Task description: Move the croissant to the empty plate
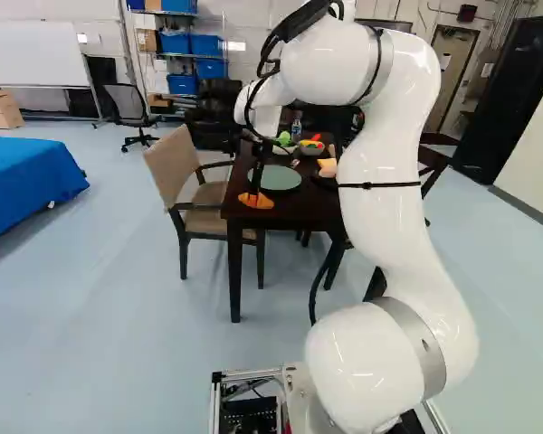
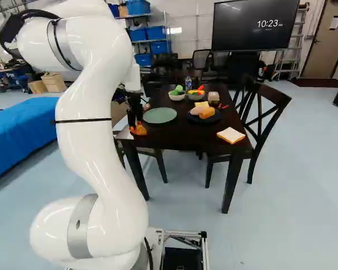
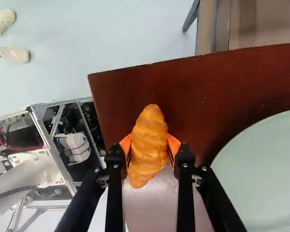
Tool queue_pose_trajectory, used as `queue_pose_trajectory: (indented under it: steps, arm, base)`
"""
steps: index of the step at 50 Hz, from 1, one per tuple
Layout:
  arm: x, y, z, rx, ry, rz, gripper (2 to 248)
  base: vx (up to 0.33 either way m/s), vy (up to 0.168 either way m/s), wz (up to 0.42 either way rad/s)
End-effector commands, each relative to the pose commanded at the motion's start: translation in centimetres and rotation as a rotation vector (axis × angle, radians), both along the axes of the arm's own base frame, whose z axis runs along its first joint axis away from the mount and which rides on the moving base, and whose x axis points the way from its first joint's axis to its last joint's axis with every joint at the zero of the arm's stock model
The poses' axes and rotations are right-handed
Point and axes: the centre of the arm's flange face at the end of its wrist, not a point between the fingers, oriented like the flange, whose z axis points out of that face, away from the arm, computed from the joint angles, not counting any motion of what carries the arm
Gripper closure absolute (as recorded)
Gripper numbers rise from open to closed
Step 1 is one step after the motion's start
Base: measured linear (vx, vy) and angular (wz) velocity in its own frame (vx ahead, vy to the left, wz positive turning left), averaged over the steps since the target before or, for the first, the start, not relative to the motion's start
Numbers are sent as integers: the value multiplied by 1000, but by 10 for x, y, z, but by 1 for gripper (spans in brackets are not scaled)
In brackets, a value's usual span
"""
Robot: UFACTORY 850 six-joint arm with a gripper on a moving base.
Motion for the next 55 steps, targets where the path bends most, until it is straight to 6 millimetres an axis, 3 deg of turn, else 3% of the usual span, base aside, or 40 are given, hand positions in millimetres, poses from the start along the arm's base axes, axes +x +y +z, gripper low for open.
queue_pose_trajectory:
  steps: [11,27,39,55]
  arm:
    - [-3,-4,15,4,-22,-6,143]
    - [4,-35,41,10,-67,-56,143]
    - [14,-57,60,14,-129,-95,143]
    - [34,-71,84,19,-206,-121,143]
  base:
    - [0,0,0]
    - [0,0,0]
    - [0,0,0]
    - [0,0,0]
